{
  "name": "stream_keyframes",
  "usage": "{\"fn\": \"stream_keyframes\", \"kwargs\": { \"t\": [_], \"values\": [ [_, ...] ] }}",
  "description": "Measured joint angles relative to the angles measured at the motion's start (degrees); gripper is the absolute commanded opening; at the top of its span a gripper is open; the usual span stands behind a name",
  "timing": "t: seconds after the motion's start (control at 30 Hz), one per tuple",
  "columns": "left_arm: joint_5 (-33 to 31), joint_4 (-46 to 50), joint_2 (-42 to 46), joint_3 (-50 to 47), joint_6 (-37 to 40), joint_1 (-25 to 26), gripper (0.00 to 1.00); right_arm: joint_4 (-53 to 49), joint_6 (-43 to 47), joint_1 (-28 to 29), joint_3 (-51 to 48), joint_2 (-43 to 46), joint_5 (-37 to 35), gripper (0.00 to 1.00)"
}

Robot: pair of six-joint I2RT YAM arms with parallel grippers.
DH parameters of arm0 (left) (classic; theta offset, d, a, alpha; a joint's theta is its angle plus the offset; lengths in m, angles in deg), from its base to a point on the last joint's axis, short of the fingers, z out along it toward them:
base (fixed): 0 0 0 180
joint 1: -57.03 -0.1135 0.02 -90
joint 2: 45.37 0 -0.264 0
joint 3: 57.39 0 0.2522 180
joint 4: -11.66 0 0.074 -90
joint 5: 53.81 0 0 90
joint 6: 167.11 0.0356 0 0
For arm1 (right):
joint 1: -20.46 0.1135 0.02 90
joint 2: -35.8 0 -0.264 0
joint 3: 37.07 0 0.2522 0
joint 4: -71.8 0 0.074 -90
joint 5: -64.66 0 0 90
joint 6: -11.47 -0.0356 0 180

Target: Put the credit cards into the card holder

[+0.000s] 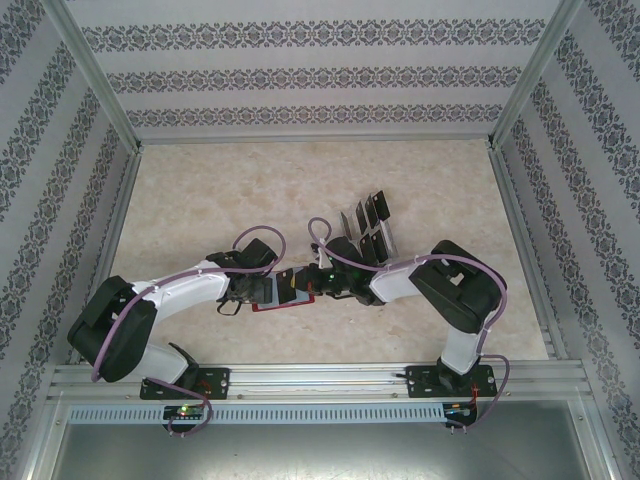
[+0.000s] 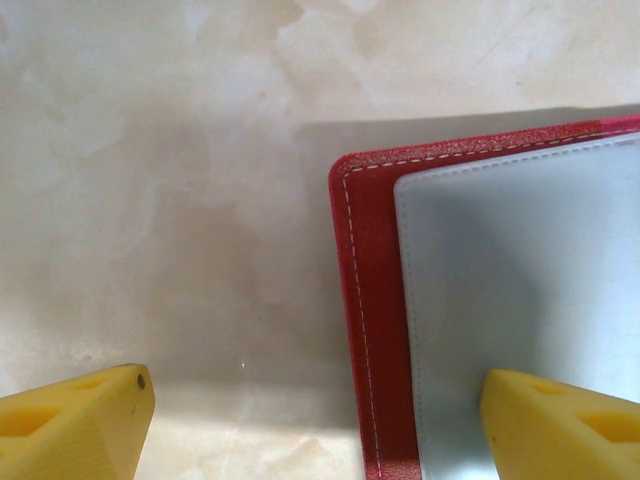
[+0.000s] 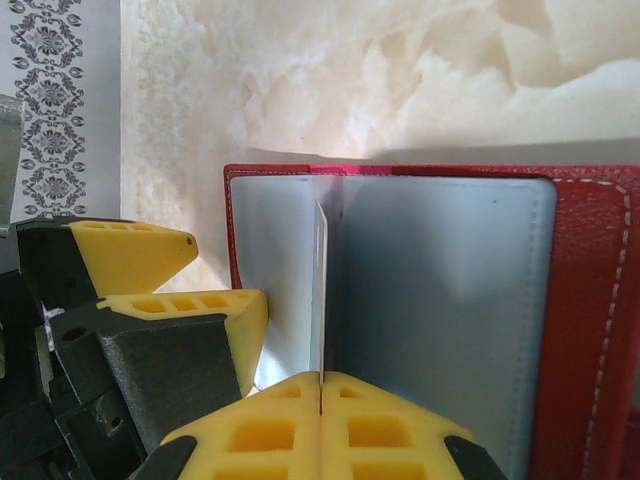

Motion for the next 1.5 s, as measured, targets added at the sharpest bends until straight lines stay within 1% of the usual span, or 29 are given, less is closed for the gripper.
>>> {"fn": "stream_keyframes", "kwargs": {
  "t": [0.63, 1.13, 1.3, 1.5],
  "values": [
    [-0.02, 0.0, 0.0, 0.0, -0.02, 0.2, 0.85, 4.2, -1.05, 0.11, 0.0, -3.61, -0.17, 0.0],
    [-0.07, 0.0, -0.09, 0.0, -0.02, 0.37, 0.86, 5.05, -2.19, 0.85, 1.42, -5.75, 0.94, 0.0],
    [-1.42, 0.83, 1.88, 0.02, -0.92, 0.39, 0.9, 4.96, -2.34, 0.85, 1.55, -5.86, 1.09, 0.0],
    [-4.74, 3.06, 5.22, 0.81, -1.36, 0.33, 0.9, 4.57, -2.34, 0.85, 1.68, -5.86, 1.09, 0.0]
  ]
}}
